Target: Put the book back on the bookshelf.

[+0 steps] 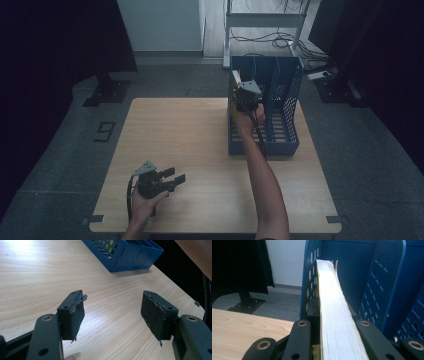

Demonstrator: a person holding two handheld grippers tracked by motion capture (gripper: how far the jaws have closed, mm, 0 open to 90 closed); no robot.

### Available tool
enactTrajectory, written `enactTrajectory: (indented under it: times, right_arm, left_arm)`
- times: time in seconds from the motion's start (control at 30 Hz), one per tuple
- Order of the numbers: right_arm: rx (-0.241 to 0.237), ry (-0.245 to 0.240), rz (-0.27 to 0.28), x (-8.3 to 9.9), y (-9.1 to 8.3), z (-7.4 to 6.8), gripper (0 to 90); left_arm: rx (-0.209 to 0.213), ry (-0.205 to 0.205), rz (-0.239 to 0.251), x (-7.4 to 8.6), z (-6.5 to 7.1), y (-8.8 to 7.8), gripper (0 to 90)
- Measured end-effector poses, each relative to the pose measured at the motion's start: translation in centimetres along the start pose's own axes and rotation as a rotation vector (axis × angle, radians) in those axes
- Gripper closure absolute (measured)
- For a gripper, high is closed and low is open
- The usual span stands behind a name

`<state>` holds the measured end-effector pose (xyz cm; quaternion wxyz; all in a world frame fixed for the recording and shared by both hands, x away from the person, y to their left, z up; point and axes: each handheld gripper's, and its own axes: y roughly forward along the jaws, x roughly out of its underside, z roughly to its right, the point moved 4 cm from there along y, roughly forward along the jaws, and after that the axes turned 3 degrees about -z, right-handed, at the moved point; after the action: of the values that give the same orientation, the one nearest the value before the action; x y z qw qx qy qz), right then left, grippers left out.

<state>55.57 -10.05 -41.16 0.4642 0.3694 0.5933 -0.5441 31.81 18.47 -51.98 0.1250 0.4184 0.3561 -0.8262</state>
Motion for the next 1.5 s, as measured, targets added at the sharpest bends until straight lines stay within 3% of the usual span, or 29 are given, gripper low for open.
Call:
enactTrajectory:
  times: [0.83,1.17,1.5]
  right_arm:
    - [0.035,0.006,0.004,0.3,3.8,-0.2,74.3]
    - [0.006,-0.003,0.021,0.6,3.5,-0.1,70.9]
    - [-0.014,-0.005,0.000,1.5,3.0,0.2,64.2]
  left_arm:
    - [-0.011,-0.025,-0.006,0.2,-1.2,0.2,34.9]
    - [-0.009,-0.004,-0.012,0.3,-0.7,0.4,34.9]
    - [0.001,0.005,0.001,0.1,0.0,0.0,34.9]
